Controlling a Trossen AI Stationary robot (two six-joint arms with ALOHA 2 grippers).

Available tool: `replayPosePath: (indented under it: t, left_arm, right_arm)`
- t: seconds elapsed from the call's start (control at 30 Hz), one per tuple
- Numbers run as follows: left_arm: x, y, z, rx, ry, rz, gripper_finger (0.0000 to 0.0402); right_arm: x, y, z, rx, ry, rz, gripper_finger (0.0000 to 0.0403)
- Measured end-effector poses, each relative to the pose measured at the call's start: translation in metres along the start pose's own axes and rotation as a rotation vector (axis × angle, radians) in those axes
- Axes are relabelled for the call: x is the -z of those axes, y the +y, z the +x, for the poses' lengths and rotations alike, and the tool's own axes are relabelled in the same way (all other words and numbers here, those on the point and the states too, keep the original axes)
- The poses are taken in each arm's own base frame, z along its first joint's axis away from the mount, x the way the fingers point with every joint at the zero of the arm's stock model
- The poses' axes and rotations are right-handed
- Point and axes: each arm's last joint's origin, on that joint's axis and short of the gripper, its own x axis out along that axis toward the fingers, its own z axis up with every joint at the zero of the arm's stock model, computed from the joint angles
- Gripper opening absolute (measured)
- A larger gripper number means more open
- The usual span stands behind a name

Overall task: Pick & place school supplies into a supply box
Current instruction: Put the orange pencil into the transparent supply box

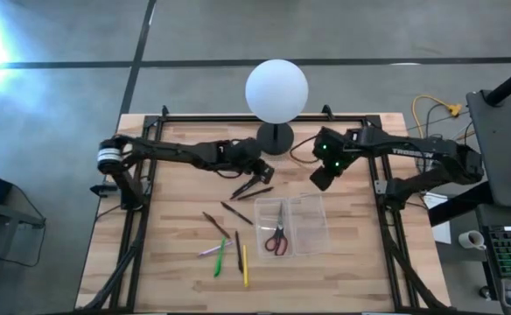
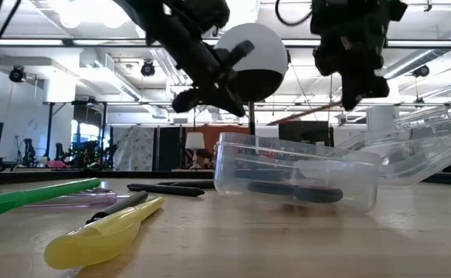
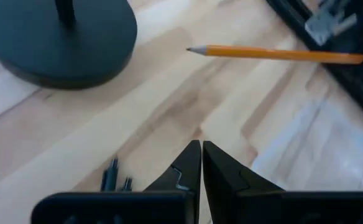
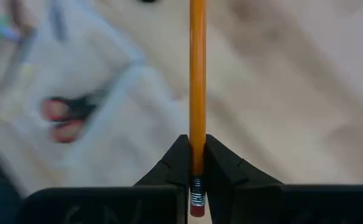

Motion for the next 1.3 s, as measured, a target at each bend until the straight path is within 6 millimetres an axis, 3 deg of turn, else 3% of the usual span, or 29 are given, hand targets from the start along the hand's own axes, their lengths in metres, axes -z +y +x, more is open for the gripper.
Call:
replayPosePath:
  t: [0.3, 0.47, 0.8, 1.13, 1.3]
  left_arm:
    - [0.034, 0.012, -0.033, 0.021, 0.046, 0.108, 0.0000]
    - [0.049, 0.025, -0.053, 0.031, 0.055, 0.113, 0.0000]
    - [0.066, 0.044, -0.091, 0.092, 0.012, -0.014, 0.0000]
    - [0.074, 0.049, -0.106, 0.128, 0.045, -0.054, 0.0000]
    - [0.068, 0.044, -0.109, 0.151, 0.022, -0.049, 0.0000]
  right_arm:
    - [0.013, 0.058, 0.025, -0.193, -0.009, 0.214, 0.0014]
    - [0.028, 0.085, 0.042, -0.207, -0.048, 0.322, 0.0022]
    - [0.064, 0.122, 0.077, -0.200, -0.088, 0.309, 0.0024]
    - [0.110, 0.154, 0.130, -0.214, -0.158, 0.421, 0.0026]
    - [0.113, 0.155, 0.149, -0.206, -0.225, 0.511, 0.0026]
